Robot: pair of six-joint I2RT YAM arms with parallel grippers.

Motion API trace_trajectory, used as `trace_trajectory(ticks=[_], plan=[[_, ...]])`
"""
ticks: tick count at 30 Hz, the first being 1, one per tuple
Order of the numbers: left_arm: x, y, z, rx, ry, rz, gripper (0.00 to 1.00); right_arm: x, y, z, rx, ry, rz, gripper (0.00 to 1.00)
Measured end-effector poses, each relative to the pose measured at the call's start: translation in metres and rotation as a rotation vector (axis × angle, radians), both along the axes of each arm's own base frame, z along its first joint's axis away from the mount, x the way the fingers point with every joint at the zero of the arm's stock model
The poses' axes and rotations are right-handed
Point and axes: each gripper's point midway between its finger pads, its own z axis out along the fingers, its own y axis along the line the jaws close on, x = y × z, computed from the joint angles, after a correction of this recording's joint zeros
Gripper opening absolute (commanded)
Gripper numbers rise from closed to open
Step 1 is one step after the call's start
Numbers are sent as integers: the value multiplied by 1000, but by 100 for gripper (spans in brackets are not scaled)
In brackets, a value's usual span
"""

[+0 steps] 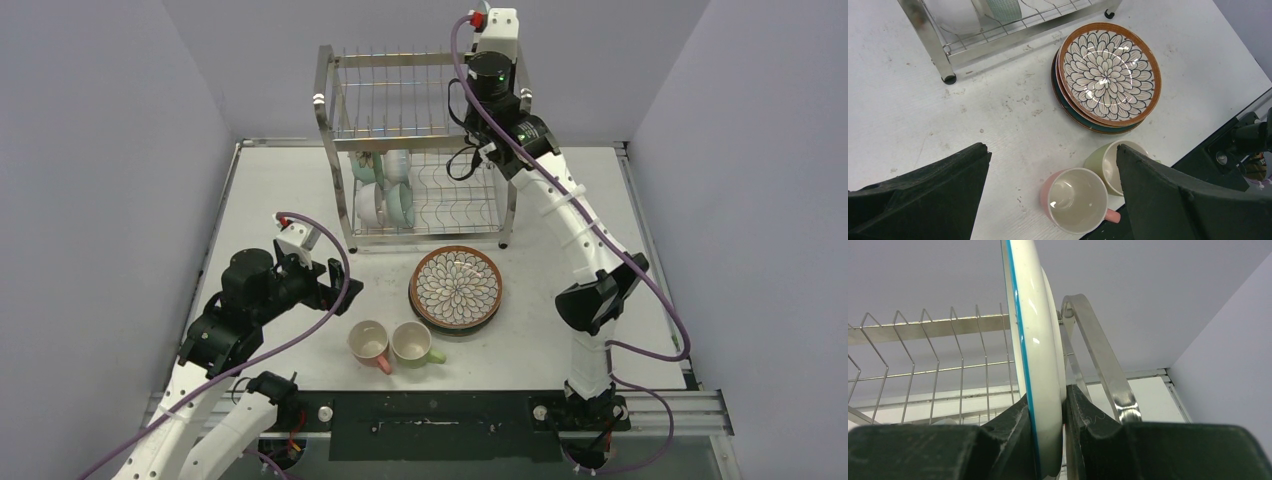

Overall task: Load the mixed dishes into the dish rack
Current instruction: Insert the plate into the dish rack.

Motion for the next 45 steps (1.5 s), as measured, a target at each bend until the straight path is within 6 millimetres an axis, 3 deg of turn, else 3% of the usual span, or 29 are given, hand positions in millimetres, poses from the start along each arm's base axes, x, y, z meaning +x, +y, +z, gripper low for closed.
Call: trace_trajectory(ticks=[20, 27, 34, 37, 45], plan=[[0, 1, 0, 2, -2, 5, 97, 4, 10, -12, -3, 13, -7, 1], [0, 1, 0, 2, -3, 4, 97, 3, 10, -14, 17, 9, -17, 21], [0, 1, 1, 1, -6, 6, 97, 4, 12, -16, 47, -1, -9, 53], [0, 1, 1, 1, -9, 6, 97, 5, 12, -18, 48, 3, -10, 61], [0, 2, 2, 2, -10, 9, 97, 0, 10, -11, 74, -11, -6, 73]])
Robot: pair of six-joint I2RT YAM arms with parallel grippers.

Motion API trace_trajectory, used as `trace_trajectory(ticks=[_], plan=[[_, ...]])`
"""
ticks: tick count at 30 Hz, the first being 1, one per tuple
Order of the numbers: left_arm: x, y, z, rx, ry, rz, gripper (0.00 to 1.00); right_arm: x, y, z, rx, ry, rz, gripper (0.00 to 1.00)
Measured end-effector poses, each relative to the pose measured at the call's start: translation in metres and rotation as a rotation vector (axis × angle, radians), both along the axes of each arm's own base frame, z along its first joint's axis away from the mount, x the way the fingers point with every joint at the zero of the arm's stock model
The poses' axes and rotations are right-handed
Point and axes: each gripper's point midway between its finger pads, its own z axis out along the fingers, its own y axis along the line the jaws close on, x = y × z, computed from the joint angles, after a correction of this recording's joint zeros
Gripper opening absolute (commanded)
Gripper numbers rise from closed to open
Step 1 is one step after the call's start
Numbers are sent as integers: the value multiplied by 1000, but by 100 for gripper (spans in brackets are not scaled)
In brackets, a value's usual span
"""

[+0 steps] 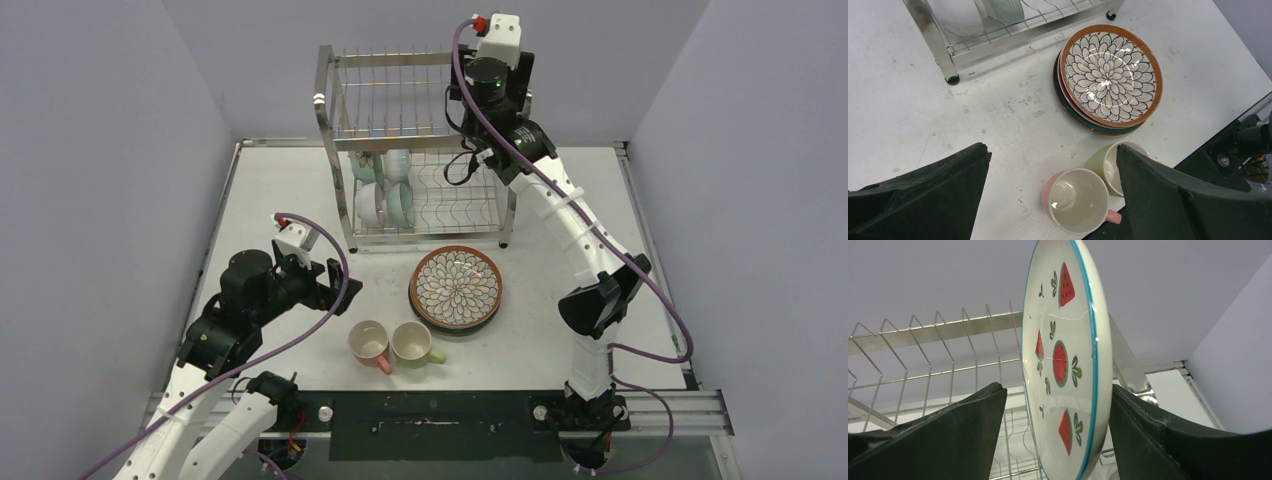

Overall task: Load the mixed dishes into the dish rack
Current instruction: Insert the plate into the dish rack.

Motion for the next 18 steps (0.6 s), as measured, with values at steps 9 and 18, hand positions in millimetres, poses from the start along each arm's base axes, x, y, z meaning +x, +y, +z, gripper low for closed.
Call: trace_trajectory(ticks=[9, 18], plan=[[0, 1, 0, 1, -1, 4, 97, -31, -15, 46, 82, -81, 12, 78], [1, 1, -2, 6, 4, 7, 97, -83, -34, 65, 161, -107, 56, 79]])
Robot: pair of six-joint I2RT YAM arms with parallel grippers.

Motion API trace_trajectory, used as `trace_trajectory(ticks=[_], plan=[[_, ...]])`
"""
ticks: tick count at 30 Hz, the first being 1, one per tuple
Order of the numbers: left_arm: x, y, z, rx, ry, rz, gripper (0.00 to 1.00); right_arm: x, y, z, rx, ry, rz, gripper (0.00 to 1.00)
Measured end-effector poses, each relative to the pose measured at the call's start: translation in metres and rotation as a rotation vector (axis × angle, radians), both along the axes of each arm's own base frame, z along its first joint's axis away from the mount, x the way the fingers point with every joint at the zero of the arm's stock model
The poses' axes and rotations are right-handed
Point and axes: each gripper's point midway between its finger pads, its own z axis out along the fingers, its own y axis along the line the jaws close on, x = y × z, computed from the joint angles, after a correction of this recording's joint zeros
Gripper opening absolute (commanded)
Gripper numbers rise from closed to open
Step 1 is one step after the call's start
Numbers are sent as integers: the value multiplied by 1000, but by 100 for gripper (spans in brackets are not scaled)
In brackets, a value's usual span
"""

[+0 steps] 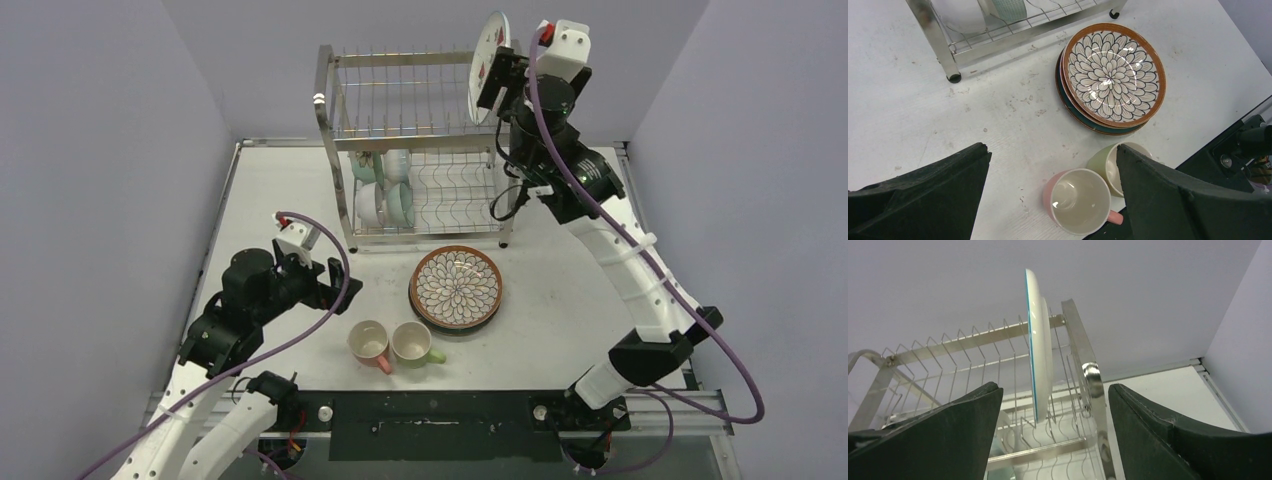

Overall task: Load the mixed dishes into the dish rack
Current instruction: Insert the plate into the dish rack, then pick up the plate at the center of the board.

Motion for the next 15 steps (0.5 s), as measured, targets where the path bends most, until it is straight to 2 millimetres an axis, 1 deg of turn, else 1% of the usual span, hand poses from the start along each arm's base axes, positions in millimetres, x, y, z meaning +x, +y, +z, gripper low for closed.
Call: trace_trajectory(ticks=[4, 8, 13, 15], plan=[[1, 0, -2, 4, 10, 0, 97, -23, -9, -10, 38, 18, 43, 79], [0, 0, -4, 7, 17, 2, 97, -48, -18, -31, 59, 57, 88, 79], [1, -1, -5, 1, 28, 7, 97, -74, -27, -52, 76, 109, 150, 80], [1, -1, -6, -7, 40, 13, 97, -84, -30, -67, 80, 140, 172, 80]])
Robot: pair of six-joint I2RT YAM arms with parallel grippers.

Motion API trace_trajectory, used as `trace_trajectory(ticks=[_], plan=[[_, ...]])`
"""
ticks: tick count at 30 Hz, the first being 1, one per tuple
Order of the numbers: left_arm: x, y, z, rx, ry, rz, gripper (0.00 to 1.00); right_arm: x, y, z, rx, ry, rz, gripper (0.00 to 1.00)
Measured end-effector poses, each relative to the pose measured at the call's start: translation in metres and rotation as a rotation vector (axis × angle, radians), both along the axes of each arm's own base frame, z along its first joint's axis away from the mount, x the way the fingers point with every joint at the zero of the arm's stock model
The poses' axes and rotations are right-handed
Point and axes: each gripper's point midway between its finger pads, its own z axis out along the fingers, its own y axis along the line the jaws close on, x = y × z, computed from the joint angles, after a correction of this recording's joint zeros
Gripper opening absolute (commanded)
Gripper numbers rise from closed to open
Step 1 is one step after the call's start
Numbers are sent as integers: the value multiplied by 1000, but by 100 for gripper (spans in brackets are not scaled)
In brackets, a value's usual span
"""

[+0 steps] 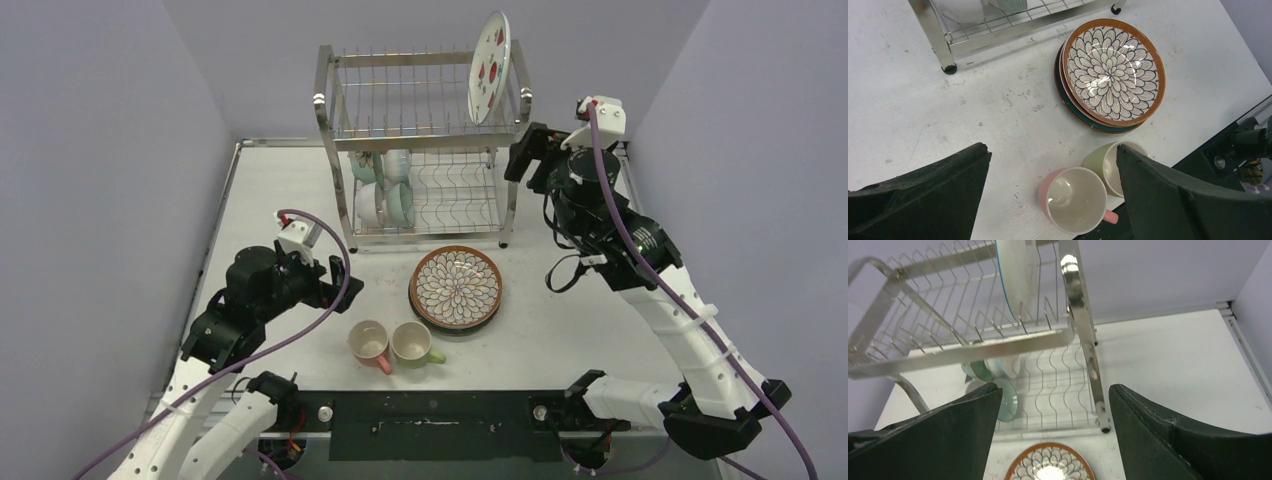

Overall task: Load the mixed dishes into the dish rack
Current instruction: Pick up the plate at the center of the board.

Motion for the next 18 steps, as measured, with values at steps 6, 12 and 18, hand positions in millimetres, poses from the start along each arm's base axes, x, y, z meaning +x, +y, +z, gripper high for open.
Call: trace_trajectory(ticks=[6, 12, 18], plan=[[4, -3, -8, -16, 59, 26, 94, -27, -7, -60, -26, 133, 53, 80], [12, -4, -22, -18, 138, 71, 91, -49, -9, -133, -55, 292, 90, 81], [19, -10, -33, -31, 204, 99, 84, -67, -6, -207, -79, 467, 118, 81]])
